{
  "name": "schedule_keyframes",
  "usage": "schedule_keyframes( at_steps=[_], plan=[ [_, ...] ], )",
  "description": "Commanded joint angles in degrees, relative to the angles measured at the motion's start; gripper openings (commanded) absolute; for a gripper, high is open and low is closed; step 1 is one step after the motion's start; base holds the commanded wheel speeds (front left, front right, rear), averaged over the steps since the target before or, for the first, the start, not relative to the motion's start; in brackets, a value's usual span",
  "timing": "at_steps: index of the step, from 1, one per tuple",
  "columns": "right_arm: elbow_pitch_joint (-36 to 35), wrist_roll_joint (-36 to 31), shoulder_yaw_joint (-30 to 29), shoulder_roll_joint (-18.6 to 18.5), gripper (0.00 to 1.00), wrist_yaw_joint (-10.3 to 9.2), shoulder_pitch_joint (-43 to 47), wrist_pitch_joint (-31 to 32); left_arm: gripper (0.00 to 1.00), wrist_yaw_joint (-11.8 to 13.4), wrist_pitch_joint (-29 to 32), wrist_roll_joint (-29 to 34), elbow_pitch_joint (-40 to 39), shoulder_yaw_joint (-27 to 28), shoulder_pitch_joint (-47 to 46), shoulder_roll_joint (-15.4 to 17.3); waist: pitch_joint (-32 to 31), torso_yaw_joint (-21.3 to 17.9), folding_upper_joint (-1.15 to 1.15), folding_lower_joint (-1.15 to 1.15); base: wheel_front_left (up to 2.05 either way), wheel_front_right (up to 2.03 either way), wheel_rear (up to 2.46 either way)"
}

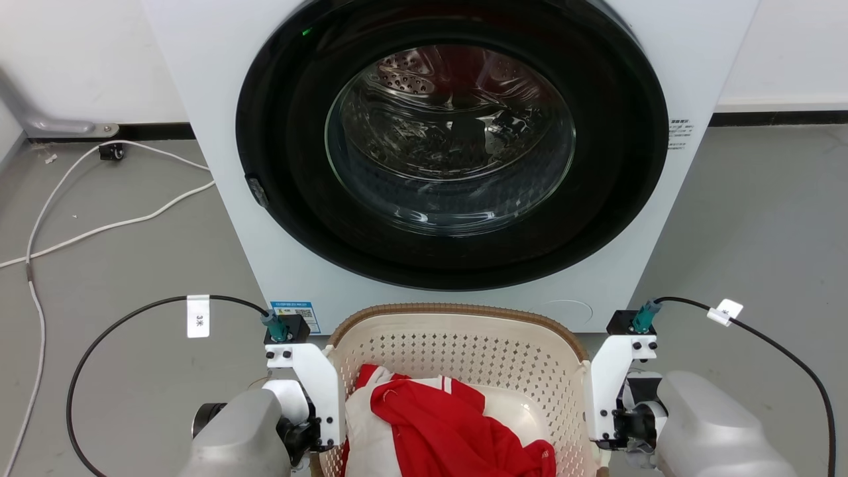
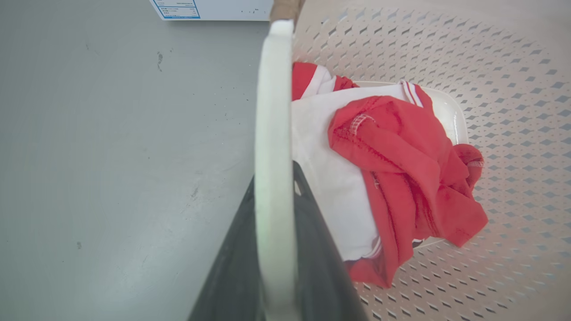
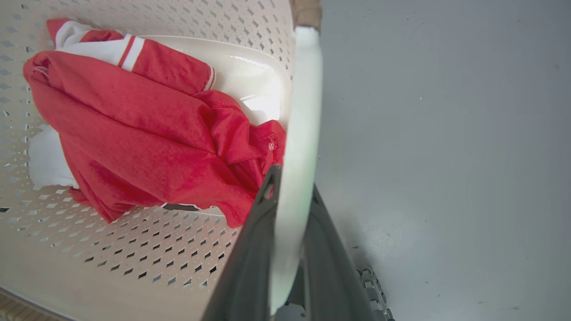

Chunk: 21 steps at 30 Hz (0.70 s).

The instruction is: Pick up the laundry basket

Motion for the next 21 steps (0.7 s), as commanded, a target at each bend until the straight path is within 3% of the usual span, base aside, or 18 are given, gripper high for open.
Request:
schedule_keyframes(
  at_steps=[1,21],
  plan=[
    [-0.5,-0.4,-0.1,1.5,0.00,0.80,0.2,0.1,0.00,-0.8,-0.5,-0.5,-0.7,-0.1,-1.0,-1.3,0.0,0.0,0.00,0.00,0.00,0.00,0.00],
    [-0.5,-4.2,-4.0,1.5,0.00,0.79,0.7,-0.4,0.00,-0.8,-1.0,-2.6,-0.2,-2.0,-1.0,-1.2,0.2,-0.1,0.00,0.00,0.00,0.00,0.00]
  ],
)
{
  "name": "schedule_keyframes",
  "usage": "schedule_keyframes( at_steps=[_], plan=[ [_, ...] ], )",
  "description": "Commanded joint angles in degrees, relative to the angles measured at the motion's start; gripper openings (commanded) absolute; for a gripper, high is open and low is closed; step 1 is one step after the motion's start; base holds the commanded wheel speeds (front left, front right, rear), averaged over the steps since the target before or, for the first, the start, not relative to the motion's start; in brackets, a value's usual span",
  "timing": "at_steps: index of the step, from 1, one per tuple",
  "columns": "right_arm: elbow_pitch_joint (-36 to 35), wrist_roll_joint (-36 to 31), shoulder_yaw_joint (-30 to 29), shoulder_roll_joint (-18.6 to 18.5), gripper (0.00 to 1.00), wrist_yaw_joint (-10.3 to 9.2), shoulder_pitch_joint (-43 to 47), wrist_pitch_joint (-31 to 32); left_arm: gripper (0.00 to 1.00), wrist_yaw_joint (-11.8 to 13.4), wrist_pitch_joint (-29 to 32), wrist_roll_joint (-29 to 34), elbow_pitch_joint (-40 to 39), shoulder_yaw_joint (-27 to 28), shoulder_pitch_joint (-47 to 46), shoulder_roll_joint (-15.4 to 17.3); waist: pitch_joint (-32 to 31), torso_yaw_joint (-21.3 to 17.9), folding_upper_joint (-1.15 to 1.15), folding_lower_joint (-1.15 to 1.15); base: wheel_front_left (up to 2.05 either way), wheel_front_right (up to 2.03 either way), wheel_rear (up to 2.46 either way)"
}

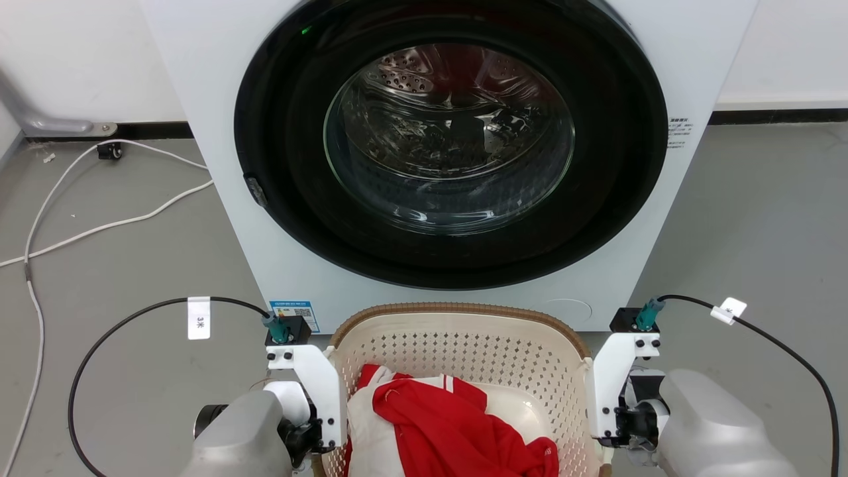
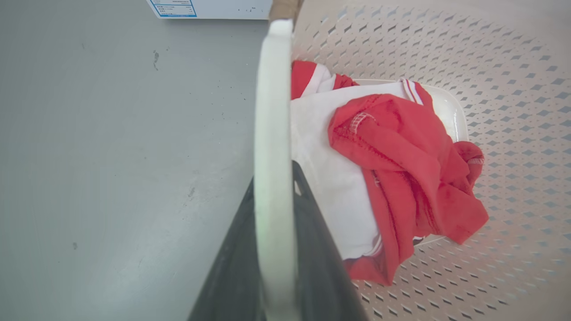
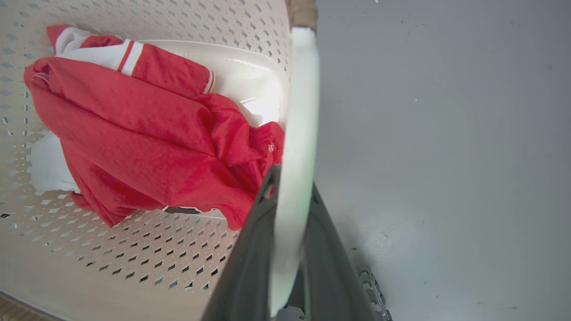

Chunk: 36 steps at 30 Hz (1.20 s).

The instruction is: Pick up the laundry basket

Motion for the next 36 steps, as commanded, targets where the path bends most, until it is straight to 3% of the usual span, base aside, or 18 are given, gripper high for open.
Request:
schedule_keyframes(
  at_steps=[1,36],
  plan=[
    [-0.4,-0.5,-0.2,1.3,0.00,0.77,0.6,-0.3,0.00,-0.8,-0.5,-0.3,-0.6,-0.2,-0.9,-1.1,0.0,0.0,0.00,0.00,0.00,0.00,0.00],
    [-0.4,-1.4,-1.1,1.2,0.00,0.76,1.3,-0.8,0.00,-0.8,-1.6,-2.4,-0.1,-2.4,-0.1,-1.1,-0.2,0.2,0.00,0.00,0.00,0.00,0.00]
  ],
)
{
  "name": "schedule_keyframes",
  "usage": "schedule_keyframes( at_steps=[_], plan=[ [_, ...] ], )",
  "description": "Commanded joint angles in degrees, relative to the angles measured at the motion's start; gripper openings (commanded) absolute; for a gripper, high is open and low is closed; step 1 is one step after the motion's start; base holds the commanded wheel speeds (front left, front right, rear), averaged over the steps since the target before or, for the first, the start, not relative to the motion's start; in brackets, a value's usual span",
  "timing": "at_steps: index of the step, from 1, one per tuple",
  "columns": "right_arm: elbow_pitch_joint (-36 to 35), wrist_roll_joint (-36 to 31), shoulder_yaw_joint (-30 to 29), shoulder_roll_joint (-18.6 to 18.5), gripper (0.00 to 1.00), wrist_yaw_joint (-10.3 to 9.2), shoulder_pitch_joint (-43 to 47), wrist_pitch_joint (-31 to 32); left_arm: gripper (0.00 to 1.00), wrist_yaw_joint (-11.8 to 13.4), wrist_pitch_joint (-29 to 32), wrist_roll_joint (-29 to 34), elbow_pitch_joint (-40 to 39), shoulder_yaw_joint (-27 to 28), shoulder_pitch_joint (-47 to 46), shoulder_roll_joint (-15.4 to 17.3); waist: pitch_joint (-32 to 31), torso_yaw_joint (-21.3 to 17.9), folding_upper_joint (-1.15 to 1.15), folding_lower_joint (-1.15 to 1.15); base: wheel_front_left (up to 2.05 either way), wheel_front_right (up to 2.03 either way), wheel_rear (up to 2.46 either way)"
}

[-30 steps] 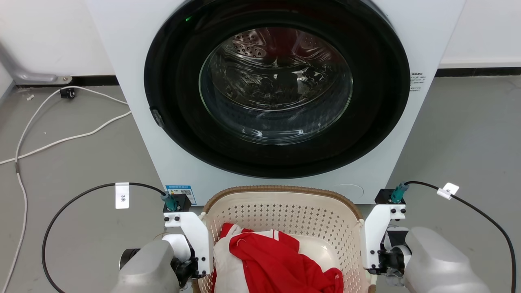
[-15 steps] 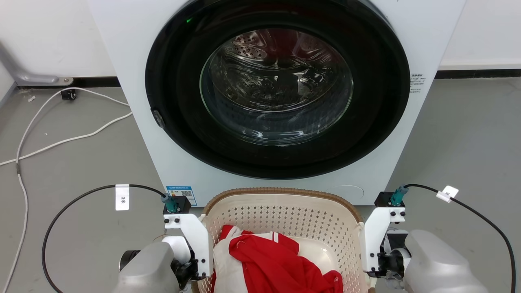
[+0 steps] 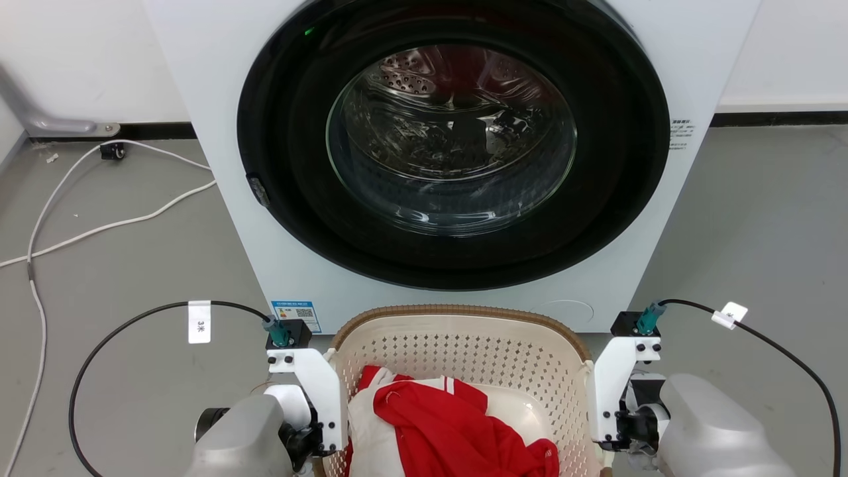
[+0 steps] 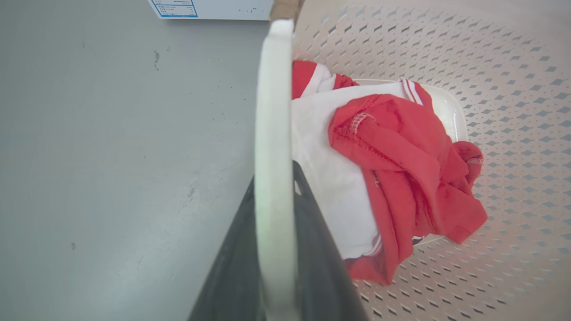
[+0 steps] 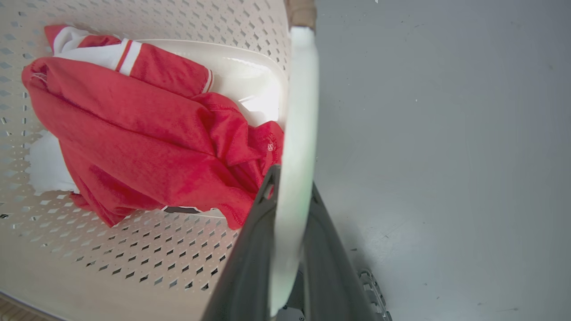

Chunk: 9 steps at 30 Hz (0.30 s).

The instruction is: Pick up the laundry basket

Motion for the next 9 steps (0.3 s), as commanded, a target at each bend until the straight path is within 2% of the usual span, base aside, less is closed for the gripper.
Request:
schedule_keyframes(
  at_steps=[1,9],
  plan=[
    [-0.4,-0.1,0.0,1.2,0.00,0.75,0.5,-0.2,0.00,-0.7,-0.5,-0.3,-0.5,-0.1,-0.3,-1.1,0.0,0.0,0.00,0.00,0.00,0.00,0.00],
    [-0.4,-0.4,-0.4,1.2,0.00,0.75,0.4,-0.2,0.00,-0.7,-0.5,-0.8,-0.5,-0.5,-0.4,-1.3,0.1,0.2,0.00,0.00,0.00,0.00,0.00]
  ],
)
